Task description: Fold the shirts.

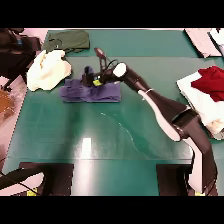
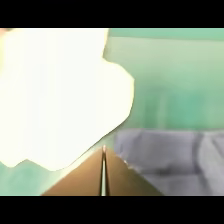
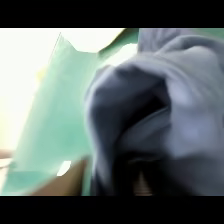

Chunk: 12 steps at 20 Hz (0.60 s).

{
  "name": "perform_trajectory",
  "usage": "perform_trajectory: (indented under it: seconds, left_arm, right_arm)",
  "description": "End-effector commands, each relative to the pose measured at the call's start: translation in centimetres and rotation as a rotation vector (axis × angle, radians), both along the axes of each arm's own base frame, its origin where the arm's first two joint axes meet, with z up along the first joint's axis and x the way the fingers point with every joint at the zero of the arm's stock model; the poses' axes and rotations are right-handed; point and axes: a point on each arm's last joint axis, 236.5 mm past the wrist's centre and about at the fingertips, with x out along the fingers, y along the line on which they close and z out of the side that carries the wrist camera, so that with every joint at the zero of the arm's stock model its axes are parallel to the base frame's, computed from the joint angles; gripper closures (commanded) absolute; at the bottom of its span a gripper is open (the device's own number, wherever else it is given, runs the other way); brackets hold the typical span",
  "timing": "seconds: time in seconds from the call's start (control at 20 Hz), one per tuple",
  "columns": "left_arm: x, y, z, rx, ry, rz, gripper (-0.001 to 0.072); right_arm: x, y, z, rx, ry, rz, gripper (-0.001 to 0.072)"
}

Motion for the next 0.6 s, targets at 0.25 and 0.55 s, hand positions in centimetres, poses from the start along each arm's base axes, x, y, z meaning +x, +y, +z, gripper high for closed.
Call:
perform_trajectory:
  seconds: [0.25, 0.55]
  left_arm:
    - [-3.0, 2.4, 1.6, 0.07, 0.021, 0.034, 0.0685]
    - [-3.0, 0.9, 1.4, 0.015, 0.025, -0.002, 0.0685]
  right_arm:
    - [2.0, -3.8, 8.6, 0.386, -0.026, 0.0, 0.0277]
    - [1.9, -19.7, -0.4, -0.037, 0.235, -0.114, 0.0089]
